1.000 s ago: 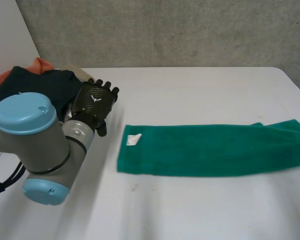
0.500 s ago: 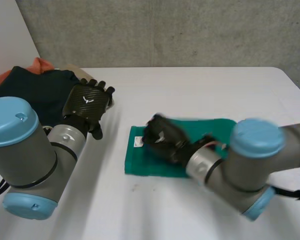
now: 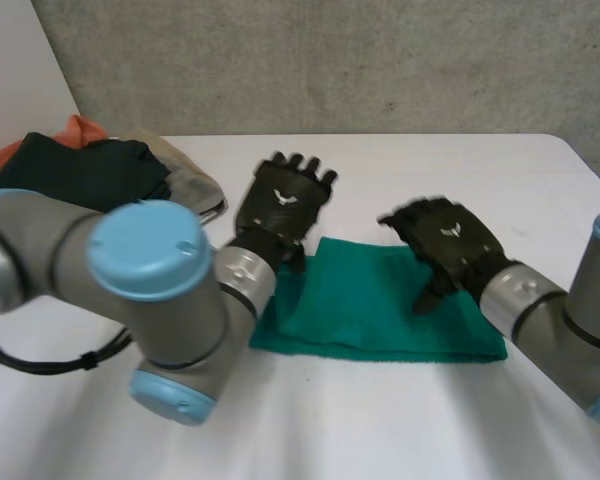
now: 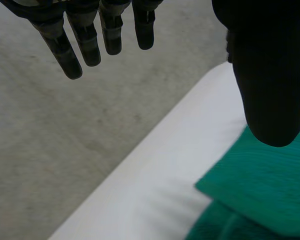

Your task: Fold the laundry.

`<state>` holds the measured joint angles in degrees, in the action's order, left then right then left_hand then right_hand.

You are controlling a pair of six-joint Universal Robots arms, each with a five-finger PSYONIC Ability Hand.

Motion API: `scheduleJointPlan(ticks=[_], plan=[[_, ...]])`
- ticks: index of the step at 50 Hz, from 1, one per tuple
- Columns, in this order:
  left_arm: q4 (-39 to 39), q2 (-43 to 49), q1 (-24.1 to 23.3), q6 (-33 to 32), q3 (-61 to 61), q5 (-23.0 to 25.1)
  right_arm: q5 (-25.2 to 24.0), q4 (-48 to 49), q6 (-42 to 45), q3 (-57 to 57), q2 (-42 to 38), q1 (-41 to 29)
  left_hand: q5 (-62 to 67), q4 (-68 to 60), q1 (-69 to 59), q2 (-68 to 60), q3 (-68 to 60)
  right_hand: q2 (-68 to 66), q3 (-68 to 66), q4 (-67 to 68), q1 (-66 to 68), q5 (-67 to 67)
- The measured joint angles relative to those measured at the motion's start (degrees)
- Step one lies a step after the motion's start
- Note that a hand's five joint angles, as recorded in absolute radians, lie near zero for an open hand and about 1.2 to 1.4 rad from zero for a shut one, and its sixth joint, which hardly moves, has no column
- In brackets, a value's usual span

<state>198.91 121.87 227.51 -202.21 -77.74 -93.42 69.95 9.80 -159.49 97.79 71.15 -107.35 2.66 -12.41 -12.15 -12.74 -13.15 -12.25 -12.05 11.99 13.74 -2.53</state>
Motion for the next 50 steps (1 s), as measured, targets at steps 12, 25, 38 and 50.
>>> scheduleJointPlan(ticks=[12, 25, 38, 50], plan=[[-0.31, 14.54, -1.68, -0.86, 7.99, -0.66, 1.34, -1.99, 10.13, 7.43, -0.74, 6.04, 0.21, -0.15, -0.22, -0.13, -0.07, 0.0, 0.0, 0.0, 0.0, 0.0], [-1.35, 13.75, -1.34, -10.47, 4.82, -9.11, 1.55, 1.08, 10.2, 11.18, -0.29, 6.0, 0.21, -0.15, -0.22, -0.13, -0.11, -0.12, -0.18, 0.16, 0.0, -0.05], [-1.6, 8.49, -1.5, -14.28, -1.98, -13.71, 6.04, 3.75, 10.72, 12.01, -0.33, 5.62, 0.22, -0.15, -0.22, -0.13, -0.11, -25.76, -25.82, 25.75, 24.6, -25.22], [-1.51, -1.73, -1.28, -11.1, -8.06, -13.15, 11.09, 6.03, 23.14, 10.6, -0.45, 7.28, 0.07, -0.07, -0.2, -0.01, 0.0, -55.01, -55.94, 56.47, 50.26, -53.66]])
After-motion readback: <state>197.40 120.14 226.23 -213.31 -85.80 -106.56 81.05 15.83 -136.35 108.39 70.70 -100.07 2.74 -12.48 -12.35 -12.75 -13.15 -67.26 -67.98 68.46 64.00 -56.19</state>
